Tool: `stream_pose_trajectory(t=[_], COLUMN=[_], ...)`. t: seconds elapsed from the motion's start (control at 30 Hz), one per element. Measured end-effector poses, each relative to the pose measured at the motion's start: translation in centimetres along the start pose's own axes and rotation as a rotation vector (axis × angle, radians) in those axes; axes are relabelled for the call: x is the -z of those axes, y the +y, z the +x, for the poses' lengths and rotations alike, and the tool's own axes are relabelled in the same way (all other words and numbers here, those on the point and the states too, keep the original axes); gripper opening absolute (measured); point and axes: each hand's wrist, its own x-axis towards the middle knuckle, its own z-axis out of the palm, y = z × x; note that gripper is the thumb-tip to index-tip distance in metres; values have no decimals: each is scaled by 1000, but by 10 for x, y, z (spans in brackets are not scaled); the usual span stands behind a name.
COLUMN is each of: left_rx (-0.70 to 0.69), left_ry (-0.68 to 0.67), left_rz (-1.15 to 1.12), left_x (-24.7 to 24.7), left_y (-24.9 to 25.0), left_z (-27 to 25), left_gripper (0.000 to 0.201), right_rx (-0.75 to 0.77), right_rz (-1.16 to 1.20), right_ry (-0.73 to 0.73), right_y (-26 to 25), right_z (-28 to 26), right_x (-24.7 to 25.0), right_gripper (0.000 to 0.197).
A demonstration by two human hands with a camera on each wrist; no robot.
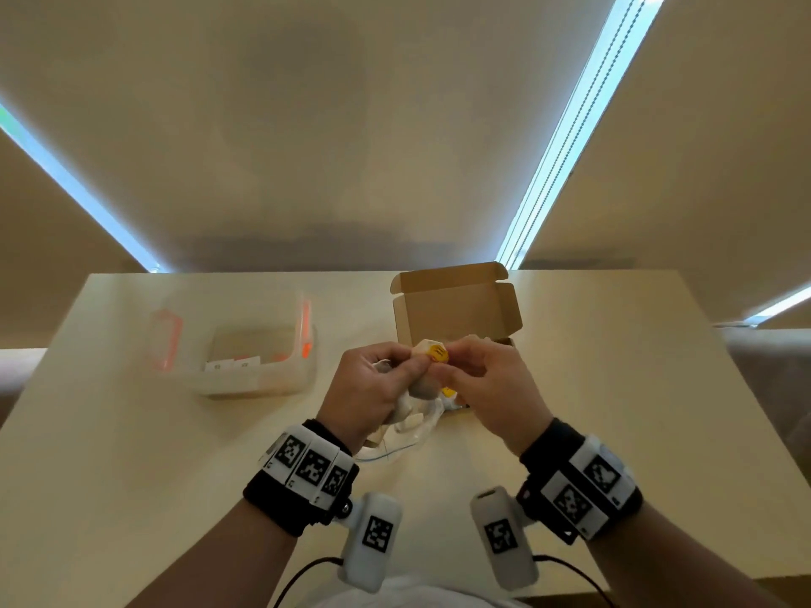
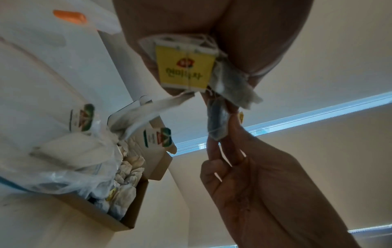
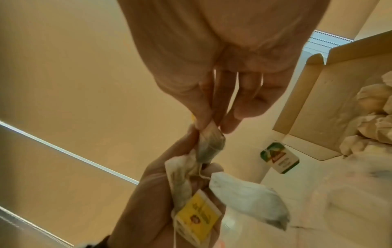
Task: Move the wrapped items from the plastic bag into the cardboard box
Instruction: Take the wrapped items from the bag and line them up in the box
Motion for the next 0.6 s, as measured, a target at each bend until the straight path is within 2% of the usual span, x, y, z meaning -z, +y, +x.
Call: stream_pose_trajectory(t=[0.17, 0.3, 0.37, 0.43, 0.5, 0.6], left_rx=[64, 79, 85, 90, 89, 93], left_ry=[24, 109, 134, 152, 158, 177], left_rz=[38, 117, 111, 113, 89, 119], left_x=[-2, 5, 10, 12, 13, 13], left_y=[-7, -10, -11, -13, -13, -14], left_z=[8, 12, 13, 14, 13, 13], left_gripper=[15, 9, 9, 11, 12, 10], right_rx=[-54, -126, -133, -137, -162, -238], right_rz=[244, 442, 337, 146, -20, -247], right_ry=[94, 232, 303, 310, 241, 66], right_y=[15, 31, 48, 72, 99, 132], right_z=[2, 15, 27, 42, 58, 82], right_x=[6, 56, 84, 102, 107, 95], right_gripper=[7, 5, 3, 2, 4, 2])
